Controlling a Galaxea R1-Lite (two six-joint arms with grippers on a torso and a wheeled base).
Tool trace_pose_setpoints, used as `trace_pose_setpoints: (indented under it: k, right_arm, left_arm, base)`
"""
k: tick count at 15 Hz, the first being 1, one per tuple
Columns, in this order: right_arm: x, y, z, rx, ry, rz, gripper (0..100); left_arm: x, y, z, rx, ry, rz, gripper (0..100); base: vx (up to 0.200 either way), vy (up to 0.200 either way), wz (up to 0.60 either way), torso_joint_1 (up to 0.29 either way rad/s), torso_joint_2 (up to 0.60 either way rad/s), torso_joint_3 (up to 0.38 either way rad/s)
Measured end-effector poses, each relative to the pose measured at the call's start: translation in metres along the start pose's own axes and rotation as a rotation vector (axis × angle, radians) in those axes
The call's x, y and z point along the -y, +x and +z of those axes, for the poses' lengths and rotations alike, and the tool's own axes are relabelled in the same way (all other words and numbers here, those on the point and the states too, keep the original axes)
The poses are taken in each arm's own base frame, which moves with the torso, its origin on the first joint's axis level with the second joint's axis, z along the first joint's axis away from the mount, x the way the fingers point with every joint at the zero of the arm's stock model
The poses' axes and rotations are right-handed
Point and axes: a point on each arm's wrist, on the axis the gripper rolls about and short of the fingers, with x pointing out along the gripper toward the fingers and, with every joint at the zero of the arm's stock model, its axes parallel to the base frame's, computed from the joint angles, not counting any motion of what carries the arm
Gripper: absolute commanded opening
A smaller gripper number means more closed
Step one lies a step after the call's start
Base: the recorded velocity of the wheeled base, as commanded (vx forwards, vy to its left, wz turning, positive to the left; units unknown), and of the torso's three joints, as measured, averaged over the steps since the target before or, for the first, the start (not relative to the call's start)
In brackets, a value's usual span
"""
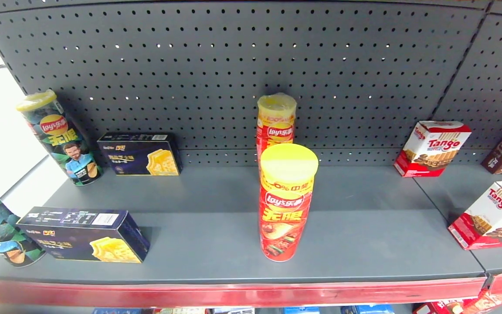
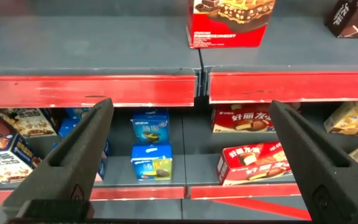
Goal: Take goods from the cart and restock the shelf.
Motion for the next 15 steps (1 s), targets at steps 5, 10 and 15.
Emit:
trace_pose_setpoints:
  k: [5, 10, 15]
  right_arm:
    - [0.0000, 0.0000, 0.0001, 0.001, 0.000, 0.000, 100]
    - [0.0000, 0.0000, 0.0000, 0.000, 0.000, 0.001, 100]
    - [0.0000, 0.0000, 0.0001, 0.000, 0.000, 0.000, 100]
  left_arm:
    - [-0.0003, 0.0000, 0.0001, 0.000, -0.018, 0.012, 100]
    - [-0.0002, 0.0001, 0.0003, 0.001, -0.008, 0.008, 100]
    - [-0.0003, 0.0001, 0.0002, 0.000, -0.024, 0.013, 100]
  base:
    - [0.000, -0.080, 0.00, 0.002, 0.00, 0.000]
    - [0.000, 0.000, 0.00, 0.000, 0.00, 0.000]
    - [0.000, 0.000, 0.00, 0.000, 0.00, 0.000]
